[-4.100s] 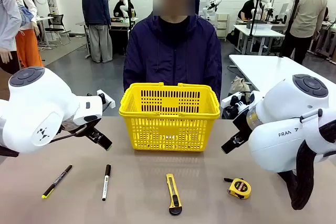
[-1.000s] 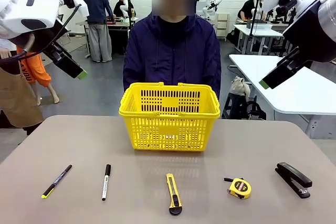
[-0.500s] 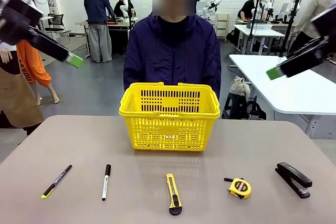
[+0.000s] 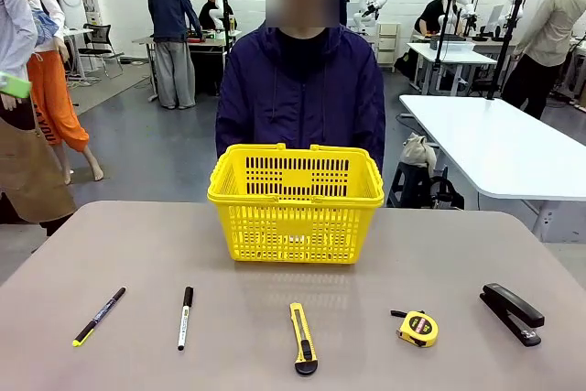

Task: Place the items the person wants into the basket.
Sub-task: Pick up the item the person points to and place it in the Market Basket.

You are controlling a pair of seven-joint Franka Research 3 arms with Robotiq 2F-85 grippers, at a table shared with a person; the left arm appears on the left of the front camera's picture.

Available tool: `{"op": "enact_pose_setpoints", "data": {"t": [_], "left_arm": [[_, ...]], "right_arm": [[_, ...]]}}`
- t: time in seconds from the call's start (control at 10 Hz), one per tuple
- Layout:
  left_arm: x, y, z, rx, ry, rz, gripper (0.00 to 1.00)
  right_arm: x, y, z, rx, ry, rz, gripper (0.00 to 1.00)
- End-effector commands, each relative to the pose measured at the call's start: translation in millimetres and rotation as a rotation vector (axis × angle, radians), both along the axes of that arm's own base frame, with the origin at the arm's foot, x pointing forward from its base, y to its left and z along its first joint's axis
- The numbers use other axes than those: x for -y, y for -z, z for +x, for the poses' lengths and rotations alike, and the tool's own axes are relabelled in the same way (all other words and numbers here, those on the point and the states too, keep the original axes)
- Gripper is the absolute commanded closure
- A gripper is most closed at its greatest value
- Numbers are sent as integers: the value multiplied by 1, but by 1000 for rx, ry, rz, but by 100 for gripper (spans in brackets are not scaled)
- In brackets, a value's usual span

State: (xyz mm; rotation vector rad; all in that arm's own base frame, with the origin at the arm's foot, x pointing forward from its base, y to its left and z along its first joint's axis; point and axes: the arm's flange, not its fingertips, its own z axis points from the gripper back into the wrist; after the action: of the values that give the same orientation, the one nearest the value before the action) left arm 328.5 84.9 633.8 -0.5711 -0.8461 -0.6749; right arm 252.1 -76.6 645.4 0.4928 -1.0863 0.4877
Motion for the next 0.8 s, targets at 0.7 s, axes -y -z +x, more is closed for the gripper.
{"op": "enact_pose_setpoints", "data": {"t": [0.7], "left_arm": [[-74, 28, -19, -98, -157, 4, 0]], "right_arm": [[81, 67, -54, -66, 70, 149, 0]]}}
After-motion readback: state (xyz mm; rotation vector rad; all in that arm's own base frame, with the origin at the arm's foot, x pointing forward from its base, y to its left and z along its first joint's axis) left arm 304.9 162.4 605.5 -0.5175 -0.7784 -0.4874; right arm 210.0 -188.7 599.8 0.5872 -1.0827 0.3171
